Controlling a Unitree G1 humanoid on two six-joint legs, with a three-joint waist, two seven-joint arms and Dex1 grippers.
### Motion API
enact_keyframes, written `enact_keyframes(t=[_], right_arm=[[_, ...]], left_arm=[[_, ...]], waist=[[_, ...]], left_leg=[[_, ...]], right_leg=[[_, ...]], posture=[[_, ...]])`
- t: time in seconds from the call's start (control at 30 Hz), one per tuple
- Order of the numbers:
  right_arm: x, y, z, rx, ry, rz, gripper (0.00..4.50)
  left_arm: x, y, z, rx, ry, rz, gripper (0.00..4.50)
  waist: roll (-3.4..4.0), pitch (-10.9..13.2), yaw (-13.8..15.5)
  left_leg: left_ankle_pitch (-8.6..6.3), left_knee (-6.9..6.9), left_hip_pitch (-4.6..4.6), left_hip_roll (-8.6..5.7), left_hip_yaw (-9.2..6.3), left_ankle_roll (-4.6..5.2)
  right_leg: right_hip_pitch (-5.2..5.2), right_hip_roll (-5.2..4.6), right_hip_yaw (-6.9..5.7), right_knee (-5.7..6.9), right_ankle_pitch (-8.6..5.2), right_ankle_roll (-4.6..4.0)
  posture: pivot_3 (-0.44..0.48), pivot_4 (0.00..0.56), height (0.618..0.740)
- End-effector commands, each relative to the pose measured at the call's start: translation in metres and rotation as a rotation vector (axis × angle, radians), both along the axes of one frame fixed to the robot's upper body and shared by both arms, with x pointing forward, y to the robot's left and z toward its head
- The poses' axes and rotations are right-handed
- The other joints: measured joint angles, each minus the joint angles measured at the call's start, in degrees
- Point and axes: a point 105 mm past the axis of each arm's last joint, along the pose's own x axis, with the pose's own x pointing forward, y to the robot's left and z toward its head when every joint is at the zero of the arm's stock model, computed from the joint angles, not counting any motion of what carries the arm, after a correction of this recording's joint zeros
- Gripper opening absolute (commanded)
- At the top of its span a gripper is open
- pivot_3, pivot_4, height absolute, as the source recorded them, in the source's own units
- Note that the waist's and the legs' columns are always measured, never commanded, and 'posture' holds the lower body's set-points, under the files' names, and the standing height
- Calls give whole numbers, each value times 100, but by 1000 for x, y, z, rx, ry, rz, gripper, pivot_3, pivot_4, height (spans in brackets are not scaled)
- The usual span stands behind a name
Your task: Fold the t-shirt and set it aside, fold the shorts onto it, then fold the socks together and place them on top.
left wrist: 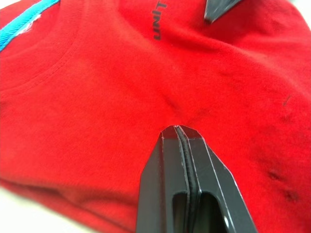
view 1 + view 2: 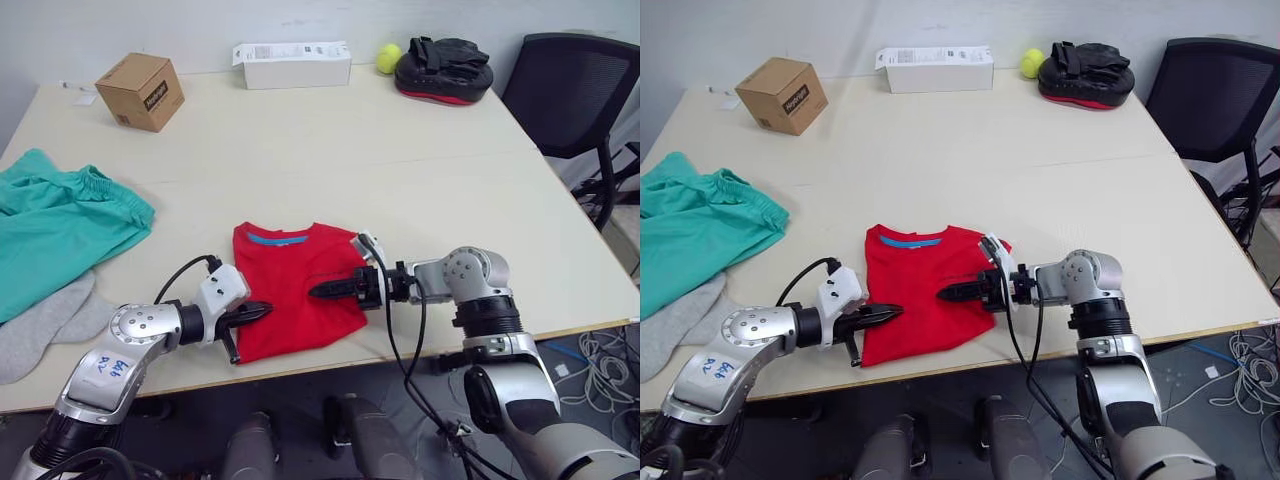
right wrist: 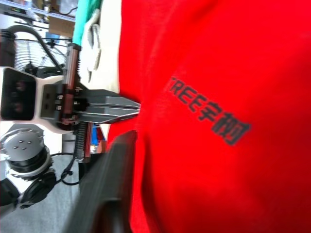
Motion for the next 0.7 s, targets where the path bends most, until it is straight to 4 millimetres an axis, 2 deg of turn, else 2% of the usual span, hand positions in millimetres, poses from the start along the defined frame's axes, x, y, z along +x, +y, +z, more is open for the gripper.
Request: enact_keyframes(t=[0.03,0.1,0.17,0.33,0.43,0.5,0.53,0.6,0.7], right_arm=[[4,-25,-9,-75,3,-65,451],[3,-36,-5,-97,-30,-72,23],[4,-47,-1,-127,-67,-82,23],[10,-88,17,-213,-171,-138,23],[8,-133,24,-322,-230,-180,23],[5,-161,26,-394,-254,-197,23],[3,-172,26,-420,-260,-201,23],[-1,-211,26,-515,-283,-227,23],[-4,-259,33,-615,-300,-275,23]], left_arm=[[1,5,3,17,-24,-2,0],[1,7,3,19,-24,-7,0],[2,6,5,13,-30,-16,0],[-1,-15,42,-195,-33,-94,0],[-9,-33,78,-328,-51,-208,0],[-13,-39,91,-351,-64,-252,0],[-14,-41,95,-355,-69,-265,0],[-13,-47,102,-349,-96,-290,0],[-13,-52,104,-341,-113,-314,0]], waist=[[0,0,17],[0,0,87],[0,0,168],[15,10,281],[37,24,296],[54,34,294],[61,37,289],[68,40,272],[75,45,251]], left_leg=[[0,2,0,-1,0,1],[5,2,-1,-6,1,10],[7,3,-7,-10,1,15],[2,8,-48,-16,5,50],[-15,28,-74,-15,-3,65],[-28,35,-85,-18,-8,72],[-34,36,-86,-21,-6,74],[-39,35,-85,-23,-5,75],[-40,35,-82,-24,3,72]], right_leg=[[1,-1,0,-1,2,4],[4,-7,0,-13,4,6],[5,-10,0,-26,4,6],[-8,-18,0,-71,19,18],[-17,-16,-5,-73,28,35],[-21,-16,-4,-77,33,47],[-20,-15,-2,-81,31,55],[-19,-14,1,-86,25,68],[-19,-6,9,-88,21,75]], posture=[[0,150,740],[0,150,740],[0,150,740],[0,150,740],[0,150,740],[0,150,740],[0,150,740],[0,150,740],[0,150,740]])
